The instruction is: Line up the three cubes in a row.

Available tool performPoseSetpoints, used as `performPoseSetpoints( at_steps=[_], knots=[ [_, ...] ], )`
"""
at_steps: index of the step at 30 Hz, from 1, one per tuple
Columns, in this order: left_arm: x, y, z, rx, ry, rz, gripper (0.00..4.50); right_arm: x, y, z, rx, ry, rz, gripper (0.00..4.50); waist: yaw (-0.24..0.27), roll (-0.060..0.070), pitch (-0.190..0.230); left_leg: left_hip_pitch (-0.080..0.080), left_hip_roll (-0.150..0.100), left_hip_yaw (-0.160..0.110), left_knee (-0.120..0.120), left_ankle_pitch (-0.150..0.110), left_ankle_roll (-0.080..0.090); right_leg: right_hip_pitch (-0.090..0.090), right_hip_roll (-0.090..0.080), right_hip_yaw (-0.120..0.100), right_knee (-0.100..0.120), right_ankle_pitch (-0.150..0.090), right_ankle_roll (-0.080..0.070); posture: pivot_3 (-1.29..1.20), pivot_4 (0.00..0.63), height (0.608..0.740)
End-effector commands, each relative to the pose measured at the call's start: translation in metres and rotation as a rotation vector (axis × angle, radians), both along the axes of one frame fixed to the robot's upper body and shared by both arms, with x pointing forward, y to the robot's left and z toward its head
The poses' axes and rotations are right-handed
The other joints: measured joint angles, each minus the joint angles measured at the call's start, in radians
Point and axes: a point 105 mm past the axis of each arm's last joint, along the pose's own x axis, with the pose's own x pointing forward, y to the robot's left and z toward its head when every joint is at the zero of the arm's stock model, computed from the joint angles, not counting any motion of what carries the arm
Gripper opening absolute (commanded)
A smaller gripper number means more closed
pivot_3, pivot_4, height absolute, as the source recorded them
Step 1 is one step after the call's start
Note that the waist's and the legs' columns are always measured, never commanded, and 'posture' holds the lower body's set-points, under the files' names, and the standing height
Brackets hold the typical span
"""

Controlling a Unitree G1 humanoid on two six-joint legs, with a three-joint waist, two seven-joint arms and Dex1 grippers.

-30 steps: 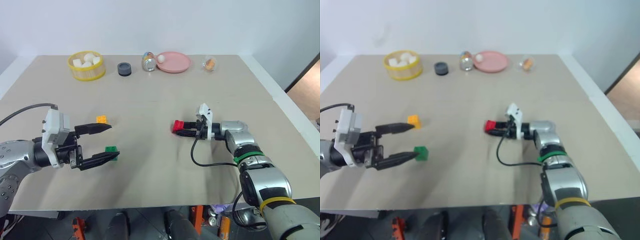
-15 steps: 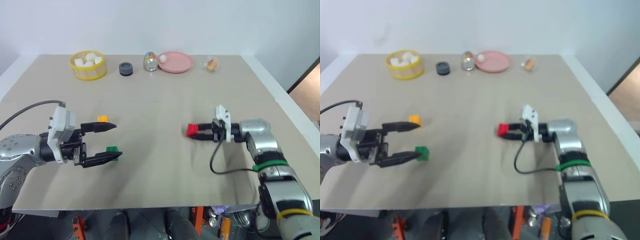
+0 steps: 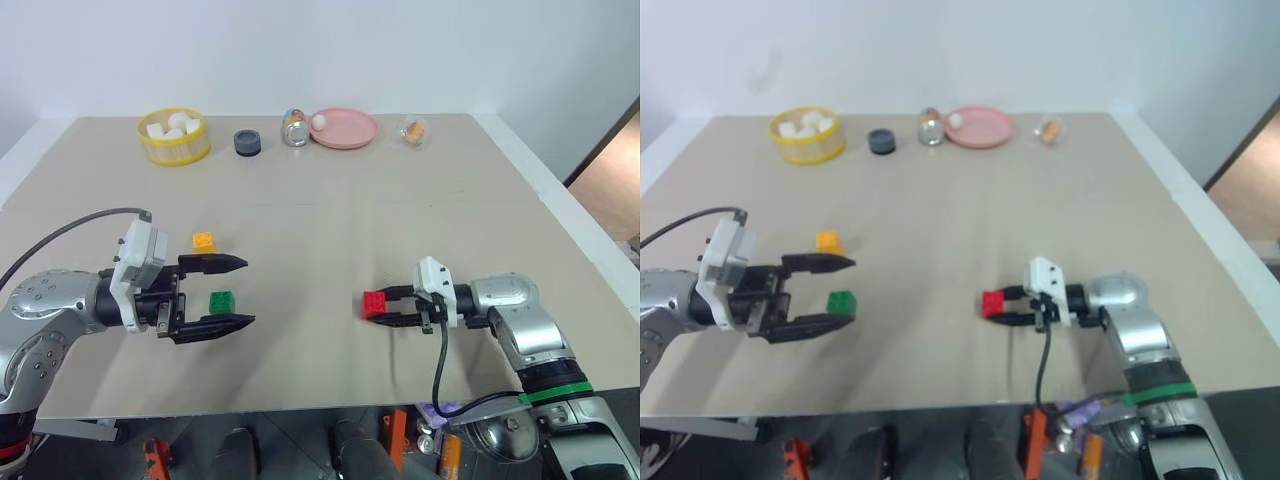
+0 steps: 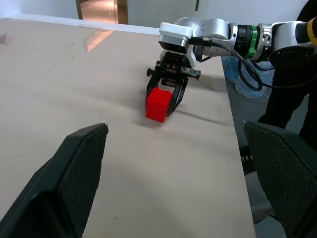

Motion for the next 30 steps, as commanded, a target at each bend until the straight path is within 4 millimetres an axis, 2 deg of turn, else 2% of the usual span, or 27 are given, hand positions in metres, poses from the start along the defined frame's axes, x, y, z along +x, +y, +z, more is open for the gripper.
performPoseSetpoints(
  at_steps=[1, 16, 29, 30],
  knots=[
    [-0.002, 0.000, 0.008, -0.006, -0.032, -0.003, 4.50, 0.007, 0.004, 0.010, 0.015, -0.039, 0.009, 1.25, 0.000, 0.000, 0.000, 0.000, 0.000, 0.000, 0.000, 0.000, 0.000, 0.000, 0.000, 0.000, 0.000, 0.000, 0.000, 0.00, 0.150, 0.740],
    [0.000, 0.007, 0.016, -0.013, -0.051, 0.049, 4.50, 0.007, 0.004, -0.012, -0.083, 0.030, 0.144, 1.25, 0.000, 0.000, 0.000, 0.000, 0.000, -0.001, -0.002, 0.000, 0.000, 0.001, 0.000, 0.000, 0.000, -0.002, 0.001, 0.00, 0.150, 0.740],
    [-0.002, 0.008, 0.017, -0.015, -0.051, 0.074, 4.50, 0.015, -0.002, -0.018, -0.080, 0.041, 0.091, 1.25, 0.000, -0.001, -0.001, 0.002, 0.000, -0.001, -0.001, 0.000, 0.000, 0.003, 0.000, 0.000, 0.000, -0.002, 0.001, 0.00, 0.150, 0.740],
    [-0.002, 0.008, 0.017, -0.016, -0.052, 0.074, 4.50, 0.018, -0.001, -0.018, -0.070, 0.038, 0.077, 1.75, 0.000, -0.002, -0.001, 0.003, 0.000, -0.001, -0.001, 0.000, 0.000, 0.004, 0.000, 0.000, 0.000, -0.002, 0.000, 0.00, 0.150, 0.740]
  ],
)
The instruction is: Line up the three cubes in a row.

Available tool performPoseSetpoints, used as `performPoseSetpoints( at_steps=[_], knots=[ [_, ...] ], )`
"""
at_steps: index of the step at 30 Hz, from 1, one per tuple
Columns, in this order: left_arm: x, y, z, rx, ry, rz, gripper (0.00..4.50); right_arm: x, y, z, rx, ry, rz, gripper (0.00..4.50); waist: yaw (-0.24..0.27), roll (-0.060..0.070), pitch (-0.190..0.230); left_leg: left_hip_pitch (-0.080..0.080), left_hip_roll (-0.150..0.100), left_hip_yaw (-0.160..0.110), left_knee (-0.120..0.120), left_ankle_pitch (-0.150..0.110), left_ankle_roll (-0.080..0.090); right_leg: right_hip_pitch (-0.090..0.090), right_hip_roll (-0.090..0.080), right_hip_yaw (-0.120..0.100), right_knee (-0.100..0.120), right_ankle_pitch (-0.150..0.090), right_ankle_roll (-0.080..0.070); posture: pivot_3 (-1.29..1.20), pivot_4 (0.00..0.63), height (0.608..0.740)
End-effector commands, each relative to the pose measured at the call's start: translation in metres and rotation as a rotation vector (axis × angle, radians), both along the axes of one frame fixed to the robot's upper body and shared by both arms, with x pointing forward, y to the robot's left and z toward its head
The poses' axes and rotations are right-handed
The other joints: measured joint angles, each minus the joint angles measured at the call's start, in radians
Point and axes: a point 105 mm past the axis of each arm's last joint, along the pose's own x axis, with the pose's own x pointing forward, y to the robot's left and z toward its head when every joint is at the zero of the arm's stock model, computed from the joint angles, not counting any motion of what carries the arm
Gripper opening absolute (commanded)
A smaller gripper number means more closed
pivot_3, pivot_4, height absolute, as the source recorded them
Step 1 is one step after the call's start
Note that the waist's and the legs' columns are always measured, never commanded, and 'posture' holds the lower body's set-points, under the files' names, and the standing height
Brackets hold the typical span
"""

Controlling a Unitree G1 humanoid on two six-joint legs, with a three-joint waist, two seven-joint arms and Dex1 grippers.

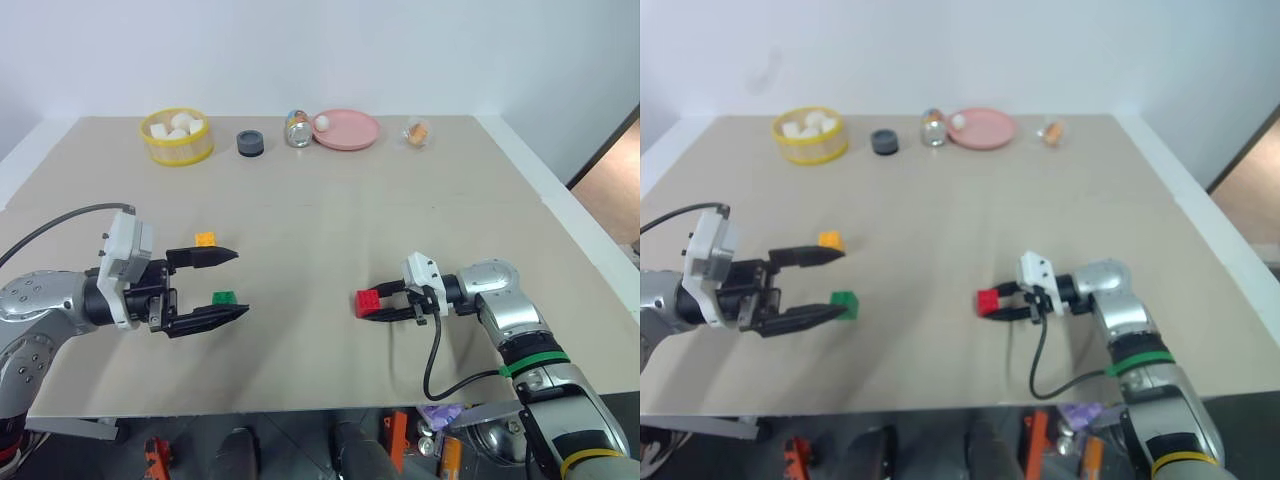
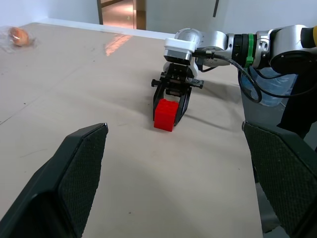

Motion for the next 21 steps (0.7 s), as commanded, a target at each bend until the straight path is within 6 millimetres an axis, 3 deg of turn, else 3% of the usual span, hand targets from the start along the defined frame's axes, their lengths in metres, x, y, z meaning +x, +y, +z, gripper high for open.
performPoseSetpoints(
  at_steps=[1, 6, 12, 21],
  knots=[
    [-0.003, 0.000, 0.010, 0.006, -0.045, -0.001, 4.50, 0.004, -0.002, -0.010, -0.020, 0.025, -0.047, 2.28, 0.000, -0.001, -0.001, 0.000, 0.000, 0.000, 0.000, 0.000, 0.000, 0.000, 0.000, 0.000, 0.000, 0.000, 0.000, 0.00, 0.150, 0.740],
    [0.001, 0.001, 0.011, 0.001, -0.055, 0.004, 4.50, 0.009, -0.006, -0.010, -0.020, 0.078, -0.090, 3.98, 0.000, -0.001, 0.000, 0.000, 0.000, 0.000, 0.000, 0.000, 0.000, 0.000, 0.000, 0.000, 0.000, 0.000, 0.000, 0.00, 0.150, 0.740],
    [0.005, 0.002, 0.011, -0.007, -0.057, 0.008, 4.50, 0.004, -0.020, -0.006, -0.053, 0.129, -0.097, 3.98, 0.003, -0.001, 0.000, 0.000, 0.000, 0.000, 0.000, 0.000, 0.000, 0.000, 0.000, 0.000, 0.000, 0.000, 0.000, 0.00, 0.150, 0.740],
    [0.010, 0.016, 0.007, -0.018, -0.005, 0.055, 4.50, -0.015, -0.069, 0.006, -0.168, 0.203, -0.124, 3.98, 0.036, -0.001, 0.000, -0.003, -0.002, 0.001, -0.001, -0.001, -0.002, 0.000, -0.004, 0.000, -0.003, -0.002, 0.002, 0.00, 0.150, 0.740]
  ],
)
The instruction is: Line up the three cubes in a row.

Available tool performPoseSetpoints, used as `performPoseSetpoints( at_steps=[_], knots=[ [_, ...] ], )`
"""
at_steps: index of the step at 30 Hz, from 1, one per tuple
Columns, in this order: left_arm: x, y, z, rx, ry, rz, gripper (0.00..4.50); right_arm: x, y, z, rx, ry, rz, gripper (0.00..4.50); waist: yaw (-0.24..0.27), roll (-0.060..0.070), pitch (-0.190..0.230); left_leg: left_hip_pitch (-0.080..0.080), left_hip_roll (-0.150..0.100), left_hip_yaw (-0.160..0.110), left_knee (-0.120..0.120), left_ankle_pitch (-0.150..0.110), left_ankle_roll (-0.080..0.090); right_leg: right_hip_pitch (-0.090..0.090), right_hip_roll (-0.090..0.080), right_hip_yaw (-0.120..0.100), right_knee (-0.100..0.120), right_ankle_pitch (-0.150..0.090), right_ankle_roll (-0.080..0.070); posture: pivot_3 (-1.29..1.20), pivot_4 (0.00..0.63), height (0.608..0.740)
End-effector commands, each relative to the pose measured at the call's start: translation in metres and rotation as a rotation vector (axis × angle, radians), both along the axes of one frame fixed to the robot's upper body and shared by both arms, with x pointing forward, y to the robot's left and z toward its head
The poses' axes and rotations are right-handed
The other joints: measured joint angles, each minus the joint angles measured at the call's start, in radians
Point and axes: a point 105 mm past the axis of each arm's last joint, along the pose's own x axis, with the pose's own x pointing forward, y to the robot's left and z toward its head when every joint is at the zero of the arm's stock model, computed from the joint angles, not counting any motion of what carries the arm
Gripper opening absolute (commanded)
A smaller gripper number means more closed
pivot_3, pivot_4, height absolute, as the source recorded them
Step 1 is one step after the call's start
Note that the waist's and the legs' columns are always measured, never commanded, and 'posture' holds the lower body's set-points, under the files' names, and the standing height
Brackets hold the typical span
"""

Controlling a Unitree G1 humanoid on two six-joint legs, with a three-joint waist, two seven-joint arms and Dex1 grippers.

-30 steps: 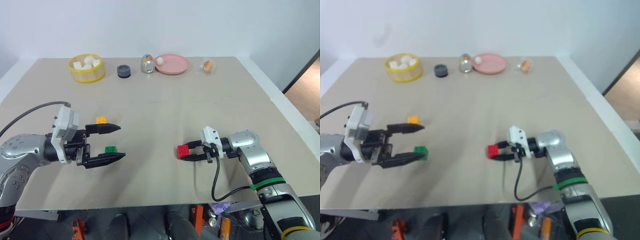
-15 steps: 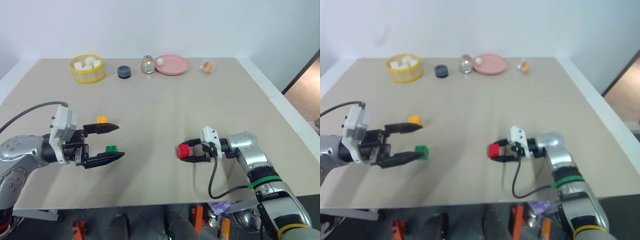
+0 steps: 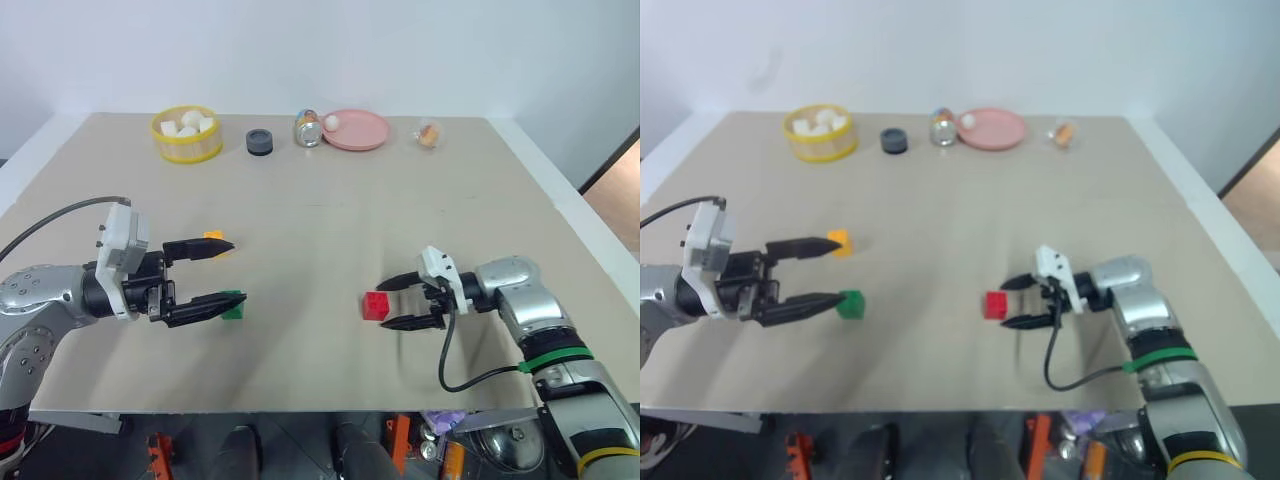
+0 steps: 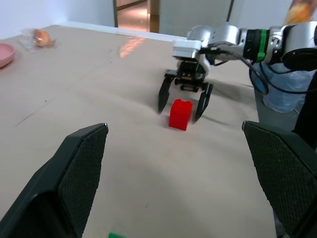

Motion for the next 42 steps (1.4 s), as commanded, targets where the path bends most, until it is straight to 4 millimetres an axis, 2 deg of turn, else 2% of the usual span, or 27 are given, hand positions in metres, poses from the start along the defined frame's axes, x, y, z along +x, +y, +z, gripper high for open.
performPoseSetpoints(
  at_steps=[1, 5, 8, 10, 14, 16, 22, 25, 30, 33, 38, 42],
  knots=[
    [-0.002, 0.011, 0.005, 0.009, 0.003, 0.027, 4.50, -0.015, -0.031, 0.003, -0.065, 0.072, -0.012, 3.98, 0.004, 0.000, 0.000, 0.000, 0.000, 0.000, 0.000, 0.000, 0.000, 0.000, -0.001, 0.000, 0.000, 0.000, 0.000, 0.00, 0.150, 0.740],
    [-0.007, 0.024, -0.006, 0.020, 0.085, 0.083, 4.50, -0.006, -0.052, 0.019, -0.090, 0.011, -0.093, 3.98, -0.001, 0.000, 0.000, -0.001, 0.000, 0.002, 0.000, -0.002, 0.000, -0.001, -0.002, 0.000, -0.002, -0.001, 0.001, 0.00, 0.150, 0.740],
    [-0.013, 0.036, -0.017, 0.047, 0.098, 0.156, 4.50, 0.015, -0.055, 0.055, 0.026, -0.075, -0.204, 3.98, -0.011, 0.003, 0.002, 0.000, 0.001, 0.005, -0.001, -0.002, 0.000, -0.003, -0.001, 0.000, -0.002, 0.000, -0.001, 0.00, 0.150, 0.740],
    [-0.019, 0.044, -0.022, 0.039, 0.099, 0.196, 4.50, 0.026, -0.053, 0.079, 0.123, -0.117, -0.259, 3.98, -0.023, 0.004, 0.003, 0.000, 0.001, 0.006, -0.001, -0.002, 0.000, -0.004, -0.002, 0.001, -0.001, 0.000, -0.001, 0.00, 0.150, 0.740],
    [-0.035, 0.060, -0.039, 0.037, 0.110, 0.285, 4.50, 0.045, -0.040, 0.141, 0.444, -0.140, -0.341, 3.98, -0.040, 0.004, 0.004, 0.000, 0.002, 0.007, -0.002, -0.002, 0.000, -0.004, -0.001, 0.002, -0.001, 0.001, -0.002, 0.00, 0.150, 0.740],
    [-0.041, 0.065, -0.050, 0.070, 0.104, 0.306, 4.50, 0.047, -0.027, 0.155, 0.520, -0.137, -0.316, 3.98, -0.040, 0.004, 0.004, 0.000, 0.002, 0.008, -0.003, -0.003, 0.001, -0.005, -0.001, 0.002, -0.001, 0.000, -0.002, 0.00, 0.150, 0.740],
    [-0.038, 0.079, -0.070, 0.134, 0.081, 0.356, 4.50, 0.034, 0.007, 0.166, 0.578, -0.107, -0.195, 3.98, -0.029, 0.002, 0.003, -0.003, 0.003, 0.008, -0.003, -0.003, 0.001, -0.009, -0.001, 0.002, -0.001, -0.001, -0.003, 0.00, 0.150, 0.740],
    [-0.034, 0.080, -0.083, 0.166, 0.085, 0.355, 4.50, 0.025, 0.021, 0.160, 0.565, -0.072, -0.139, 3.98, -0.029, 0.002, 0.003, -0.009, 0.002, 0.010, -0.002, -0.003, 0.001, -0.014, -0.002, 0.003, -0.001, 0.000, -0.002, 0.00, 0.150, 0.740],
    [-0.029, 0.075, -0.096, 0.207, 0.102, 0.288, 4.50, 0.018, 0.028, 0.145, 0.529, -0.041, -0.117, 3.98, -0.028, 0.002, 0.003, -0.011, 0.003, 0.010, -0.003, -0.003, 0.001, -0.017, -0.001, 0.003, -0.001, 0.000, -0.002, 0.00, 0.150, 0.740],
    [-0.029, 0.073, -0.103, 0.243, 0.108, 0.231, 4.50, 0.016, 0.031, 0.144, 0.530, -0.040, -0.114, 3.98, -0.029, 0.002, 0.003, -0.012, 0.003, 0.010, -0.003, -0.003, 0.001, -0.017, -0.001, 0.003, 0.000, 0.001, -0.002, 0.00, 0.150, 0.740],
    [-0.008, 0.080, -0.107, 0.257, 0.098, 0.232, 4.50, 0.008, 0.031, 0.150, 0.541, -0.050, -0.109, 3.98, -0.029, 0.003, 0.003, -0.011, 0.004, 0.010, -0.002, -0.003, 0.002, -0.017, 0.000, 0.003, 0.000, 0.002, -0.002, 0.00, 0.150, 0.740],
    [0.012, 0.076, -0.109, 0.239, 0.090, 0.211, 4.50, -0.002, 0.028, 0.152, 0.543, -0.057, -0.115, 3.98, -0.028, 0.003, 0.003, -0.012, 0.004, 0.010, -0.001, -0.003, 0.002, -0.017, 0.000, 0.003, 0.001, 0.002, -0.002, 0.00, 0.150, 0.740]
  ],
)
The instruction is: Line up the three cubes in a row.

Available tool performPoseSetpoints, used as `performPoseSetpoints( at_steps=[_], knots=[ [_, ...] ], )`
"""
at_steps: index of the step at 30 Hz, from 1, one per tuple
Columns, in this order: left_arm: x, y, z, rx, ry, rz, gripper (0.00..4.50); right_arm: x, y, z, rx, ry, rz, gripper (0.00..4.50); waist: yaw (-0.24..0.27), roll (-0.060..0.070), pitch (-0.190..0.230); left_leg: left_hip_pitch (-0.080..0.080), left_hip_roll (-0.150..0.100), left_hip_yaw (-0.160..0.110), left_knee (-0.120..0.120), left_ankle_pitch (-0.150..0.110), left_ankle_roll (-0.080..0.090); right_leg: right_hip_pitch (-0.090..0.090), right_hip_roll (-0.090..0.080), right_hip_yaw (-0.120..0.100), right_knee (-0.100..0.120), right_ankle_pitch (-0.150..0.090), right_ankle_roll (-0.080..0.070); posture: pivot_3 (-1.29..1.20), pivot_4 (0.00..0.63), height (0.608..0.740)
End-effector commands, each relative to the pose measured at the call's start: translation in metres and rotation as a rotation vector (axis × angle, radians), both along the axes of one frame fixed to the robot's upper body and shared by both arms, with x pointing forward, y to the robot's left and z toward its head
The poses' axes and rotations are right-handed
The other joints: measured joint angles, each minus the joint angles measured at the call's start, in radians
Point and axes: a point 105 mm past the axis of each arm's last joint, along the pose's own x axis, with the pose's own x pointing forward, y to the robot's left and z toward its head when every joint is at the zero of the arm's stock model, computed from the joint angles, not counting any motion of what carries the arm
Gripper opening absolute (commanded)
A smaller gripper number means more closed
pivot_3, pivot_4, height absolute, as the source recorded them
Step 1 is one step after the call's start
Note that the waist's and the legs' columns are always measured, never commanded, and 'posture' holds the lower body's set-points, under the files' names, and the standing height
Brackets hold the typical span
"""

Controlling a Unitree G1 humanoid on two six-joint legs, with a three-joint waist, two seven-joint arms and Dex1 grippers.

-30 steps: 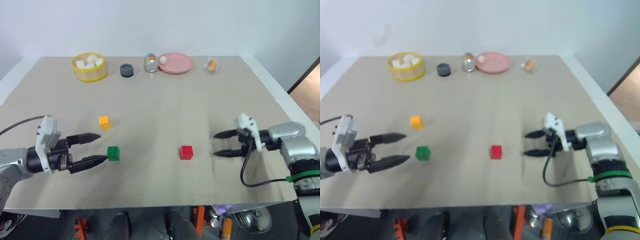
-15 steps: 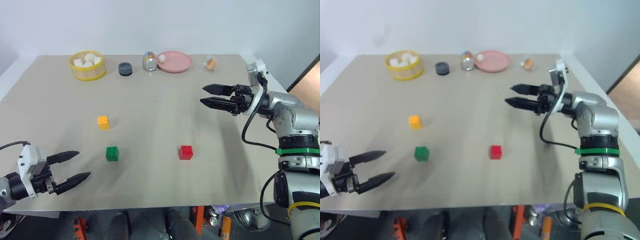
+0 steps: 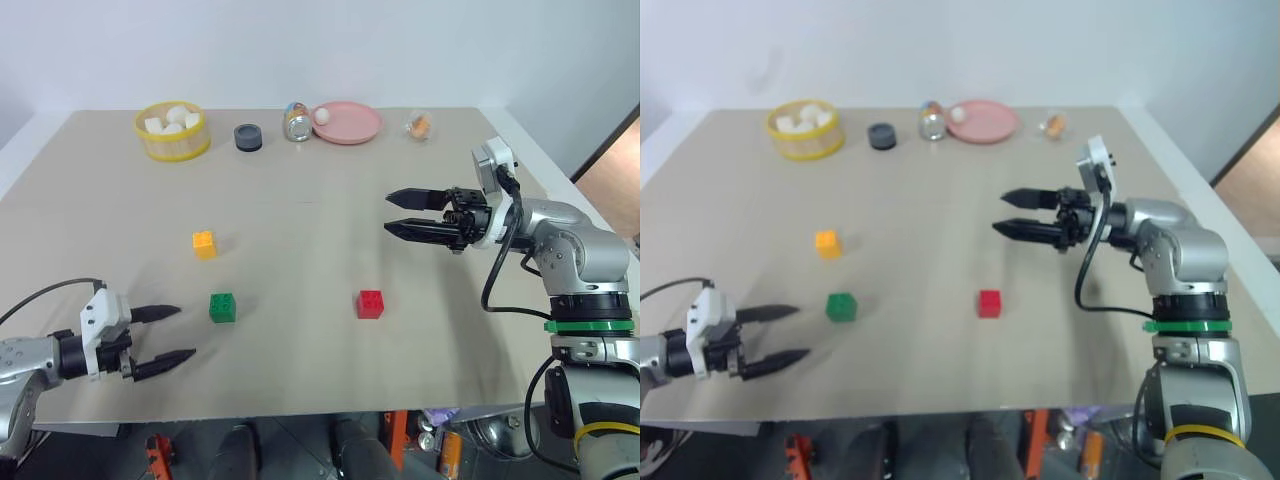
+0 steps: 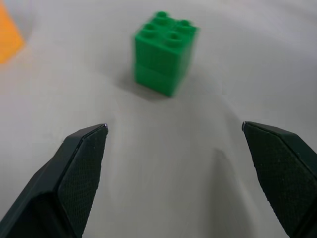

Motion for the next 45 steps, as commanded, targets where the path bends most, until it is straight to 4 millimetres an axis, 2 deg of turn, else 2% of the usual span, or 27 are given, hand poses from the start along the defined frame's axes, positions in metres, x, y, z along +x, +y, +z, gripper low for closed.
performPoseSetpoints(
  at_steps=[1, 7, 26, 29, 36, 43, 45],
  knots=[
    [0.010, -0.004, -0.001, -0.002, -0.012, -0.034, 4.50, -0.012, -0.004, 0.016, 0.013, -0.060, -0.002, 3.98, 0.000, 0.000, 0.000, 0.000, 0.000, 0.000, 0.000, 0.000, 0.000, 0.000, 0.000, 0.000, 0.000, 0.000, 0.000, 0.00, 0.150, 0.740],
    [0.027, -0.022, -0.005, -0.016, -0.011, -0.124, 4.50, -0.025, -0.002, 0.016, 0.009, -0.059, 0.009, 3.98, -0.001, 0.000, 0.000, -0.001, 0.000, 0.000, 0.000, 0.000, 0.000, 0.000, 0.001, 0.000, 0.000, 0.002, 0.005, 0.00, 0.150, 0.740],
    [0.037, -0.046, -0.017, -0.015, 0.027, -0.275, 4.50, -0.031, -0.009, 0.007, -0.007, -0.048, -0.036, 3.98, 0.009, 0.001, -0.001, 0.000, 0.000, 0.000, 0.005, 0.001, 0.002, 0.003, 0.000, 0.000, 0.001, 0.002, 0.004, 0.00, 0.150, 0.740],
    [0.038, -0.054, -0.016, -0.029, 0.026, -0.303, 3.68, -0.031, -0.009, 0.005, -0.007, -0.046, -0.038, 4.04, 0.014, 0.001, -0.001, -0.001, 0.000, 0.000, 0.006, 0.002, 0.002, 0.004, 0.000, 0.000, 0.001, 0.003, 0.005, 0.00, 0.150, 0.740],
    [0.041, -0.063, -0.014, -0.044, 0.020, -0.331, 1.31, -0.028, -0.008, 0.005, -0.007, -0.053, -0.041, 4.04, 0.017, 0.001, -0.001, -0.001, 0.000, 0.000, 0.006, 0.002, 0.002, 0.004, 0.000, 0.001, 0.001, 0.003, 0.005, 0.00, 0.150, 0.740],
    [0.043, -0.068, -0.010, -0.035, -0.012, -0.342, 1.28, -0.028, -0.009, 0.002, -0.015, -0.053, -0.047, 4.04, 0.018, 0.001, -0.001, -0.001, 0.000, 0.000, 0.006, 0.002, 0.002, 0.004, 0.000, 0.001, 0.001, 0.003, 0.005, 0.00, 0.150, 0.740],
    [0.046, -0.080, -0.004, -0.055, -0.039, -0.368, 1.28, -0.031, -0.013, -0.013, -0.092, -0.058, -0.058, 4.04, 0.024, 0.001, -0.001, -0.001, 0.000, 0.000, 0.007, 0.002, 0.002, 0.004, 0.000, 0.001, 0.001, 0.003, 0.005, 0.00, 0.150, 0.740]
  ],
)
